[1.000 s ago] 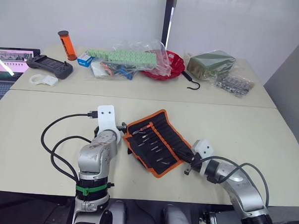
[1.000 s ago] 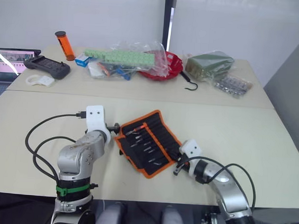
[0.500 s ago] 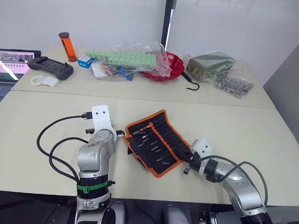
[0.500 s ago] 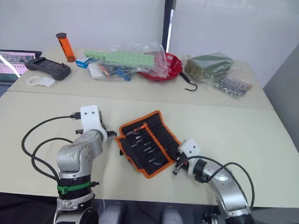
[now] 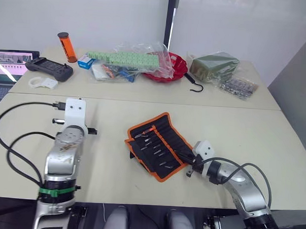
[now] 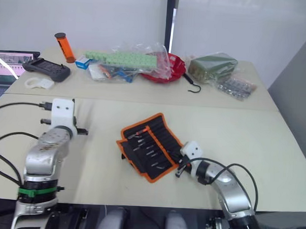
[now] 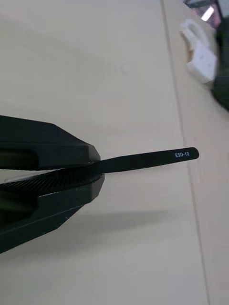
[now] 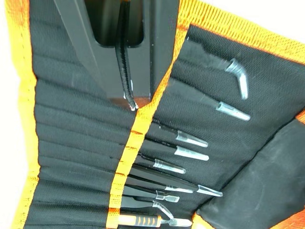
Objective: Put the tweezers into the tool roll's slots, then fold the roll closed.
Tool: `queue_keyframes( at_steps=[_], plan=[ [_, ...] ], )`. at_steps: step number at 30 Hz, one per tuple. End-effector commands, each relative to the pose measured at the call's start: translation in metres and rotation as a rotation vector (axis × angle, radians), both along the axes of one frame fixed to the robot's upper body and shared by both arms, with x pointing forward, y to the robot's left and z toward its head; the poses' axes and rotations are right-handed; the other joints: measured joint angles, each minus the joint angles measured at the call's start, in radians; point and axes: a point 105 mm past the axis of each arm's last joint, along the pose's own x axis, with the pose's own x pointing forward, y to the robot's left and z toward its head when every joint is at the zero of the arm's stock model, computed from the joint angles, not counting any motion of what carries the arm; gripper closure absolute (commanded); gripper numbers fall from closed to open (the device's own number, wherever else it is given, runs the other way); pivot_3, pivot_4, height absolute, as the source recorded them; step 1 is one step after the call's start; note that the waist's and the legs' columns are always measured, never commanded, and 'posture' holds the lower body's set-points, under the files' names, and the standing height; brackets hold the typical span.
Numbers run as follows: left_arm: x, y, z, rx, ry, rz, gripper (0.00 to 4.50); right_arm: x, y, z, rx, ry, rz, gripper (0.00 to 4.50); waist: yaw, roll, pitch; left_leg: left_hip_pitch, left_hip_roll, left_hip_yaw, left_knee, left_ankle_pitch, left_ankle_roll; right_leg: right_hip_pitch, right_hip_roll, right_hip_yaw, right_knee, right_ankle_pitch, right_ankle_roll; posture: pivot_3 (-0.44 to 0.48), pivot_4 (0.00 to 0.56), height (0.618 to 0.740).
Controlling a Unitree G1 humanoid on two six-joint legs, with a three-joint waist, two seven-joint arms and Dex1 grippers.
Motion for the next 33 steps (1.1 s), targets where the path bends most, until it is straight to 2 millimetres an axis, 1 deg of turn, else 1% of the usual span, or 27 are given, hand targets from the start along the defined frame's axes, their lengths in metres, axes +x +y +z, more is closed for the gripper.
queue_keyframes(
  at_steps=[1, 3, 4, 5, 8, 11, 13, 16, 20, 23, 27, 29, 33],
  plan=[
    [-0.003, -0.034, 0.031, -0.014, -0.089, -0.315, 4.48, -0.004, 0.000, -0.017, -0.022, 0.059, 0.003, 4.50, 0.000, 0.000, 0.000, 0.000, 0.000, 0.000, 0.000, 0.000, 0.000, 0.000, 0.000, 0.000, 0.000, 0.000, 0.000, 0.000, 0.150, 0.740],
    [-0.010, -0.051, 0.041, -0.065, -0.098, -0.491, 4.48, -0.004, 0.001, -0.017, -0.020, 0.059, 0.004, 4.50, 0.000, 0.000, 0.001, 0.000, 0.001, 0.000, -0.001, 0.000, 0.000, 0.000, 0.000, 0.000, 0.000, 0.000, 0.000, 0.000, 0.150, 0.740],
    [-0.015, -0.059, 0.045, -0.050, -0.098, -0.572, 4.48, -0.004, 0.001, -0.017, -0.020, 0.059, 0.005, 4.50, 0.000, 0.000, 0.001, 0.000, 0.001, 0.000, -0.001, 0.000, 0.000, -0.001, 0.000, 0.000, 0.000, 0.000, 0.000, 0.000, 0.150, 0.740],
    [-0.021, -0.066, 0.047, -0.032, -0.085, -0.656, 4.48, -0.004, 0.001, -0.017, -0.019, 0.059, 0.005, 4.50, -0.001, 0.000, 0.001, 0.000, 0.001, 0.000, -0.001, 0.000, 0.000, -0.001, 0.001, 0.000, 0.000, 0.000, 0.000, 0.000, 0.150, 0.740],
    [-0.042, -0.090, 0.051, -0.050, -0.031, -0.891, 4.48, -0.004, 0.001, -0.017, -0.020, 0.058, 0.005, 4.50, -0.006, 0.002, 0.002, -0.001, 0.001, 0.001, -0.002, 0.000, 0.000, -0.002, 0.000, 0.000, -0.001, 0.000, 0.000, 0.000, 0.150, 0.740],
    [-0.059, -0.107, 0.047, -0.050, 0.067, -1.050, 4.48, -0.005, 0.000, -0.018, -0.023, 0.057, 0.000, 4.50, -0.008, 0.003, 0.002, -0.001, 0.001, 0.000, -0.002, 0.000, 0.000, -0.002, 0.000, 0.000, -0.001, 0.000, 0.000, 0.000, 0.150, 0.740],
    [-0.066, -0.114, 0.045, -0.038, 0.120, -1.114, 4.48, -0.006, -0.001, -0.017, -0.024, 0.056, -0.006, 4.50, -0.009, 0.003, 0.003, -0.001, 0.001, 0.001, -0.002, 0.000, 0.000, -0.002, 0.001, 0.000, -0.001, -0.001, 0.000, 0.000, 0.150, 0.740],
    [-0.073, -0.125, 0.042, 0.002, 0.165, -1.183, 4.48, -0.009, -0.004, -0.017, -0.025, 0.054, -0.013, 4.50, -0.006, 0.004, 0.003, -0.001, 0.001, 0.000, -0.001, 0.000, 0.000, -0.002, 0.001, 0.000, -0.001, -0.001, 0.001, 0.000, 0.150, 0.740],
    [-0.068, -0.138, 0.037, 0.100, 0.210, -1.176, 4.48, -0.014, -0.006, -0.014, -0.014, 0.049, -0.027, 4.50, -0.001, 0.004, 0.004, -0.002, 0.001, 0.000, -0.001, 0.000, 0.000, -0.002, 0.001, 0.000, -0.001, -0.002, 0.003, 0.000, 0.150, 0.740],
    [-0.068, -0.149, 0.035, 0.086, 0.264, -1.202, 4.48, -0.017, -0.007, -0.013, -0.014, 0.045, -0.031, 4.50, 0.001, 0.005, 0.005, -0.005, 0.001, 0.000, -0.001, 0.000, 0.000, -0.004, 0.001, 0.000, -0.001, -0.002, 0.003, 0.000, 0.150, 0.740],
    [-0.074, -0.168, 0.026, 0.078, 0.412, -1.272, 4.48, -0.024, -0.010, -0.011, -0.013, 0.047, -0.047, 4.50, 0.009, 0.006, 0.005, -0.013, 0.001, 0.000, 0.000, 0.000, 0.000, -0.013, 0.002, 0.000, 0.001, -0.001, 0.001, 0.000, 0.150, 0.740],
    [-0.076, -0.175, 0.023, 0.107, 0.438, -1.306, 4.48, -0.027, -0.011, -0.012, -0.014, 0.061, -0.053, 4.50, 0.010, 0.006, 0.005, -0.014, 0.001, 0.000, 0.001, 0.000, 0.001, -0.013, 0.002, 0.000, 0.001, -0.001, 0.001, 0.000, 0.150, 0.740],
    [-0.077, -0.175, 0.006, 0.204, 0.527, -1.299, 4.48, -0.031, -0.014, -0.013, -0.019, 0.069, -0.070, 4.50, 0.006, 0.006, 0.005, -0.013, 0.001, 0.000, 0.000, 0.000, 0.001, -0.014, 0.002, 0.000, 0.001, -0.001, 0.001, 0.000, 0.150, 0.740]
  ],
)
